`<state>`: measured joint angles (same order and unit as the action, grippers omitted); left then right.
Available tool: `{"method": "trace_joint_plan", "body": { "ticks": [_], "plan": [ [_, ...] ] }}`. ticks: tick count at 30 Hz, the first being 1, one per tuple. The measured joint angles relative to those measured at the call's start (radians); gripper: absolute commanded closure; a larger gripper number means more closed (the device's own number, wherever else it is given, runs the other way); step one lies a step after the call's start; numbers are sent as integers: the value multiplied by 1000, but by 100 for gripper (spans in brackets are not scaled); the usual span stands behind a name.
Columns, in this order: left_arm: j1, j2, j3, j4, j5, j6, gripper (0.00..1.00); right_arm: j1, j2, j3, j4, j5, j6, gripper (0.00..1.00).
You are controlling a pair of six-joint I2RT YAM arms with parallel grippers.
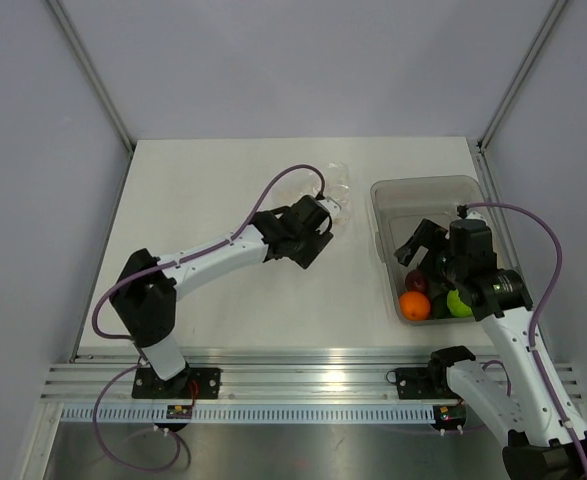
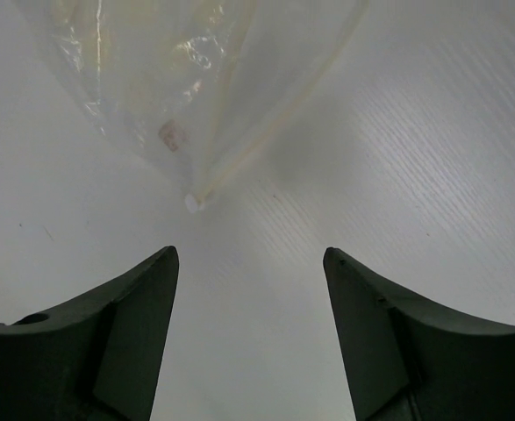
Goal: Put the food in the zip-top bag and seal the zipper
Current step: Pick up the zipper food storage bag at the center of the board.
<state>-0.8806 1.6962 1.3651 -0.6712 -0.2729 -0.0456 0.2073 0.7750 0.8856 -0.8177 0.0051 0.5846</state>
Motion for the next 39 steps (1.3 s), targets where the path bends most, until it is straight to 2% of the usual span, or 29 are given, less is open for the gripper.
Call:
{"method": "trace_joint_plan", "body": {
  "ticks": [3,15,18,22,24,26,33,39],
  "plan": [
    [0,19,12,42,-36,13,36,0,-1,0,-8,0,0,1],
    [0,197,67,162,-133,107,39,0,3,0,-23,-1,0,1],
    [4,219,76,174,-150,117,45,0,16,-1,-22,-8,0,0],
    [17,245,112,199,-159,124,58,0,40,-4,-22,-19,-1,1],
    [31,256,129,214,-161,121,74,0,50,-5,-22,-22,-1,0],
    [45,266,145,220,-162,116,100,0,57,-5,-21,-24,-1,1],
    [73,278,213,170,-161,93,100,0,59,-6,-18,-26,-1,1],
    [72,254,354,-42,-82,-11,100,0,54,-19,-1,-58,-5,1]
  ]
}}
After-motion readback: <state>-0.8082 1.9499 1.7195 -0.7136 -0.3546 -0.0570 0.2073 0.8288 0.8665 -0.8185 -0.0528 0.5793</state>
